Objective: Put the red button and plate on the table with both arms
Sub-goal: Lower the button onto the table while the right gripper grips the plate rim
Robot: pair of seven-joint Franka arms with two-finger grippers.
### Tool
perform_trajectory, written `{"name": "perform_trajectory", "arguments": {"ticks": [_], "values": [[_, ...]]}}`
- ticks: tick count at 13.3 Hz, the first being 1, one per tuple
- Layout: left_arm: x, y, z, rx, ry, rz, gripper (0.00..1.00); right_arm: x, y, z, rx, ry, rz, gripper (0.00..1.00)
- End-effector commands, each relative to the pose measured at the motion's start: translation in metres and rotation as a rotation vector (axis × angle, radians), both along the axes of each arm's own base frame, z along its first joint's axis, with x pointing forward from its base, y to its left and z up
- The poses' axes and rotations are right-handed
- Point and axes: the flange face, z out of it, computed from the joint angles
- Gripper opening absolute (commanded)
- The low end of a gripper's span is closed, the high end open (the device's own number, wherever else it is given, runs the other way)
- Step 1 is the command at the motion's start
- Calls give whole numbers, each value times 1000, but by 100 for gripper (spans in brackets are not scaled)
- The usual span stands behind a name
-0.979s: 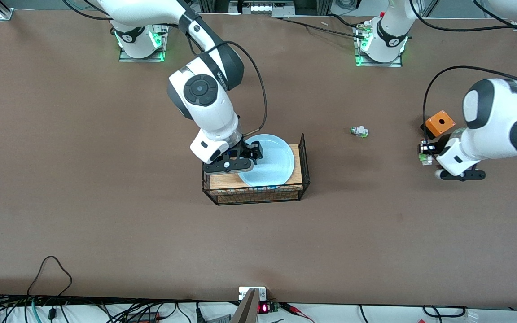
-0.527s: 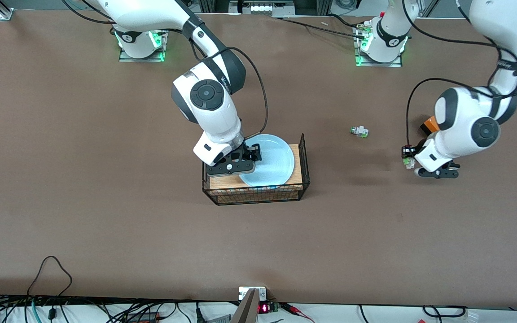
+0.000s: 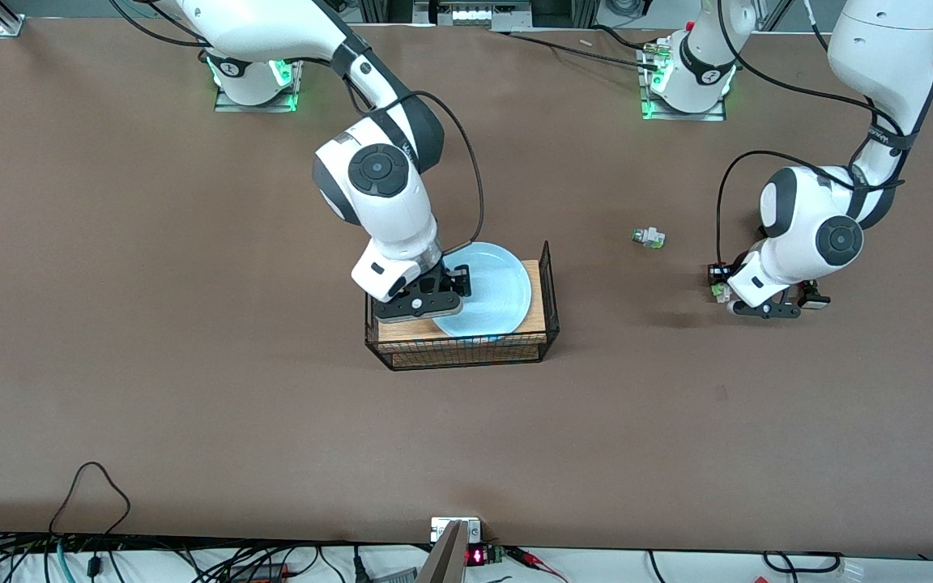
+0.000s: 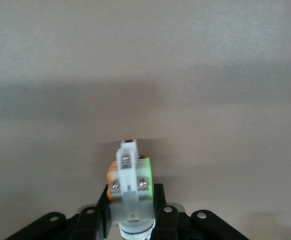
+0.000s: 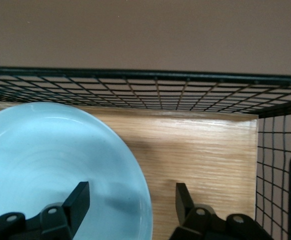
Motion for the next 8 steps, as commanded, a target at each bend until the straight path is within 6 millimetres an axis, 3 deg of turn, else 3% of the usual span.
{"name": "perform_trajectory", "arguments": {"ticks": [1, 3, 6, 8], "values": [[4, -13, 15, -10, -15, -23, 100, -3, 2, -5, -10, -31, 13, 76], [12, -10, 47, -8, -35, -21, 100, -1, 1, -5, 1, -40, 11, 61], [34, -12, 98, -9, 8, -28, 100, -1, 4, -2, 32, -49, -6, 26], [57, -9, 148, -12, 21, -27, 100, 0, 4, -1, 40, -45, -11, 15]]}}
